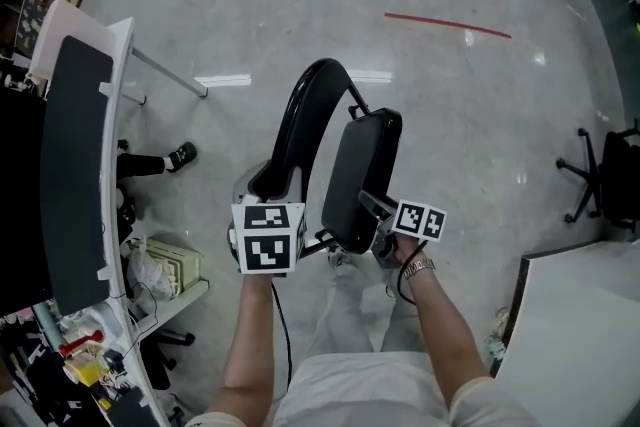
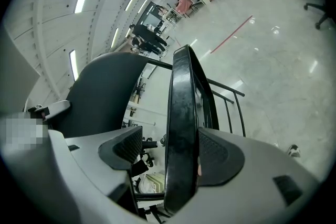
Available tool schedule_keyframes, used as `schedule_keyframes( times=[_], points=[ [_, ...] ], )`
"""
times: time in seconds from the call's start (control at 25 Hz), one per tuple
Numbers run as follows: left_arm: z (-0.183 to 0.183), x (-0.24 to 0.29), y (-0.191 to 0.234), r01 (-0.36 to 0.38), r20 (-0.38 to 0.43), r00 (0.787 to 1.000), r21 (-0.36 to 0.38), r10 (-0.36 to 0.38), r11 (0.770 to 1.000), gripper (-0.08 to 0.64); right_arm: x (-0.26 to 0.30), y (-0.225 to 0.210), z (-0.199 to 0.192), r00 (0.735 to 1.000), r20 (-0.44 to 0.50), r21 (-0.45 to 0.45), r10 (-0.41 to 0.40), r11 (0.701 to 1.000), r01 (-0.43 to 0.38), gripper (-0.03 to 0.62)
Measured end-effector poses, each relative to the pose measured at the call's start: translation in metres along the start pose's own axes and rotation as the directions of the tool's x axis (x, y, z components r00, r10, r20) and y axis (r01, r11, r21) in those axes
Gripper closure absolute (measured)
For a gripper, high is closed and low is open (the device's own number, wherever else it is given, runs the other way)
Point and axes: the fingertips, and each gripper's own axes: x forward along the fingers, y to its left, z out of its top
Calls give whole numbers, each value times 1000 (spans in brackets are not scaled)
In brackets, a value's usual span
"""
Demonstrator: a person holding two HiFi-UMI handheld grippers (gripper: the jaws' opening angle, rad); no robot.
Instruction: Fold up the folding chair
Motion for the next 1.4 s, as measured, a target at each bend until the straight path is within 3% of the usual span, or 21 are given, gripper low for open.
schedule_keyframes(
  times=[0.4,0.72,1.12,1.4],
  points=[
    [11,-9,-17,80,37,996,-36,-79,996,406,21,30,0,1000,-12,7,-22,1000,22,262],
    [6,-5,-9,56,50,997,1,-56,998,408,36,46,-6,999,-13,1,-46,999,46,262],
    [13,-13,-31,92,88,992,7,-92,996,411,60,75,-12,999,-20,12,-32,999,32,262],
    [14,-12,-22,57,79,995,27,-59,998,411,74,87,-13,999,-41,12,-29,1000,29,262]
  ],
)
